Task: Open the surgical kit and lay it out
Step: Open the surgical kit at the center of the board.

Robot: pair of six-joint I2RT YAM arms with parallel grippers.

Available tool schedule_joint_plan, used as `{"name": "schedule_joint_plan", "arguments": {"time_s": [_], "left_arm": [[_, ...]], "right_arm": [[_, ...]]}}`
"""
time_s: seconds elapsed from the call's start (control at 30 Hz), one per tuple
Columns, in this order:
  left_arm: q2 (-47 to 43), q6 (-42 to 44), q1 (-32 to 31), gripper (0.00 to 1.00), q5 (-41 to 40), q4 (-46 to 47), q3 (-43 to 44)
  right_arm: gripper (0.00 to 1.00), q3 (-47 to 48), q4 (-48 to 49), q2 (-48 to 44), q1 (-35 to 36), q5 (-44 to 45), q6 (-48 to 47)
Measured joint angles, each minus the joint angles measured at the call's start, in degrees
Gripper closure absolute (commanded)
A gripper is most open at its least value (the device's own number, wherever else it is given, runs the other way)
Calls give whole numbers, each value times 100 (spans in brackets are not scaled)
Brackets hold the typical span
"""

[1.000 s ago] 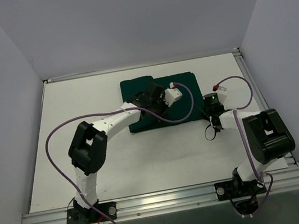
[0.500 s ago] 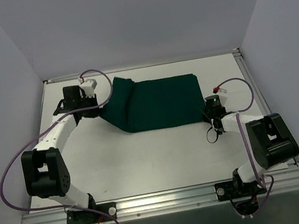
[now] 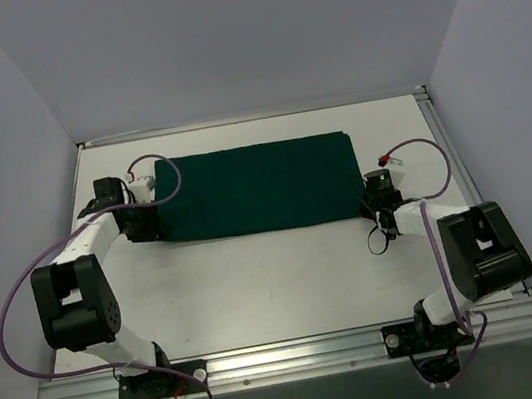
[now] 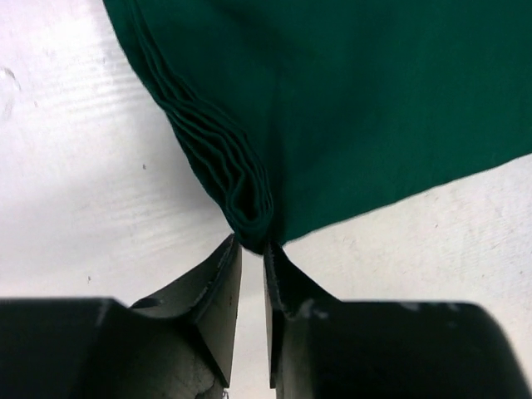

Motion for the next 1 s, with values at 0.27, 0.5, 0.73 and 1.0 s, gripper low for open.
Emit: {"name": "schedule_joint_plan", "arguments": {"time_s": [0.27, 0.5, 0.73, 1.0], "left_arm": [[-7, 306, 459, 48, -61, -431, -111], [-35, 509, 817, 42, -31, -979, 713], [1250, 79, 647, 42, 234, -616, 3099], [3807, -514, 439, 40, 527, -483, 5464]], "right_arm": [[53, 59, -479, -317, 0, -157, -136], [53, 1202, -1279, -442, -46, -269, -654], [76, 3729, -1346, 1259, -380, -798, -1478], [73, 5880, -1735, 3866, -776, -1414, -1967]]}}
